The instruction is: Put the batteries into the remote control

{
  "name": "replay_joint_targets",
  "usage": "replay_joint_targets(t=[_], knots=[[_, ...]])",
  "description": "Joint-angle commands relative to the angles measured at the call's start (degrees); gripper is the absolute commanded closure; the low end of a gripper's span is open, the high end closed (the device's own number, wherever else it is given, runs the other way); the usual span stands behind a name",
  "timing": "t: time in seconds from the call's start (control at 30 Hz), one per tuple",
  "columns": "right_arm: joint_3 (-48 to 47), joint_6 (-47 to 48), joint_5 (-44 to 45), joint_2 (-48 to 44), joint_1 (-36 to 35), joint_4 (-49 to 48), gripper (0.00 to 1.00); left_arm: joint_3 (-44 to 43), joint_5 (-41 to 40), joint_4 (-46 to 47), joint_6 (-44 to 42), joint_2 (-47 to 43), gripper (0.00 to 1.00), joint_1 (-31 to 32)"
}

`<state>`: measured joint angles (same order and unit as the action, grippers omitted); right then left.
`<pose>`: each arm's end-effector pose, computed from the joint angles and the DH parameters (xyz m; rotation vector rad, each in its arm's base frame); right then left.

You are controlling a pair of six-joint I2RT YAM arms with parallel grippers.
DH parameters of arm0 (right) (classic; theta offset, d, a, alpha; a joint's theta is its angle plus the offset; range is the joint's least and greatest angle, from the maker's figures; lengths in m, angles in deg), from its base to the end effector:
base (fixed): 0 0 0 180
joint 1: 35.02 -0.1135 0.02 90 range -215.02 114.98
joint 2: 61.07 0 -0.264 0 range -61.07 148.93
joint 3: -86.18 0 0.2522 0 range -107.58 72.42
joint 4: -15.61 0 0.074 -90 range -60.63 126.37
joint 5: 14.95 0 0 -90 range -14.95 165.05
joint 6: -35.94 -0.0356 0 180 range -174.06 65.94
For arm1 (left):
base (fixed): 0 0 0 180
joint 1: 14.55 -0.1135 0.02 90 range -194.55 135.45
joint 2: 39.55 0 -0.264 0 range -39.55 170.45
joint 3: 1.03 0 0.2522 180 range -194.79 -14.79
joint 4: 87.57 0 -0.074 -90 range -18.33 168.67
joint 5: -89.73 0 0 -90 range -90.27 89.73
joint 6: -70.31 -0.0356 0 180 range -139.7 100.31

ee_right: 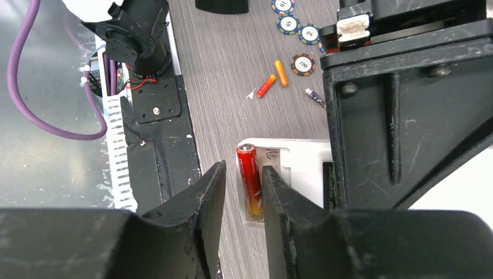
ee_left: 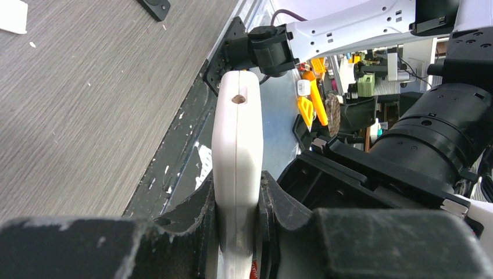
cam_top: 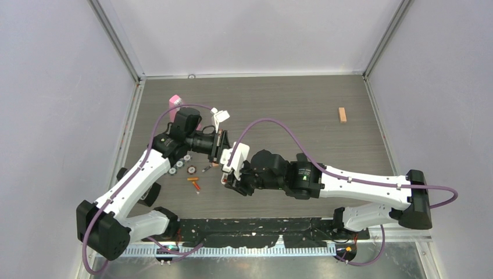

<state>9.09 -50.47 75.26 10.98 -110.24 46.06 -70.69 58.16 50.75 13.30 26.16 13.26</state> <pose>0.0738 0.2793 0.3398 -1.3344 1.6281 0.7755 0.1948 -0.1371 0.3148 0.5272 2.3293 -1.6827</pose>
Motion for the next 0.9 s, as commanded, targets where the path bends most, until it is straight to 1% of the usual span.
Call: replay_joint_targets(t=[0.0,0.1,0.27,0.4,0.57,0.67,0.77,0.87], knots=[[-1.71,-1.4,2.76,0.63,-0.1,3.38,0.61,-1.36,3.26,2.84,2.59,-0.42,1.0,0.49],[-1.87,-1.7,3.35,-0.08,-0.1,3.31,0.55,-1.39,3.11,2.61,2.35,-0.25,1.0,0.49],[-2.34,-2.9,5.03,-0.98,0.03,3.04,0.51,-1.16,2.91,2.52,2.12,-0.03,1.0,0.44],[-2.52,-3.5,5.78,-2.21,0.15,2.63,0.45,-0.92,2.84,2.6,1.99,0.38,1.0,0.48],[-2.18,-6.37,3.7,-5.12,0.21,2.47,0.31,0.04,2.2,3.24,1.91,0.87,1.0,0.49],[-2.31,-7.65,2.78,-7.03,0.16,2.92,0.25,0.33,1.65,3.76,2.06,1.1,1.0,0.49],[-2.35,-9.98,2.84,-8.69,0.16,3.08,0.15,0.82,1.39,4.59,2.57,1.03,1.0,0.49],[-2.96,-13.43,4.38,-9.9,0.24,4.48,0.1,1.28,0.63,4.96,2.97,0.6,1.0,0.49]])
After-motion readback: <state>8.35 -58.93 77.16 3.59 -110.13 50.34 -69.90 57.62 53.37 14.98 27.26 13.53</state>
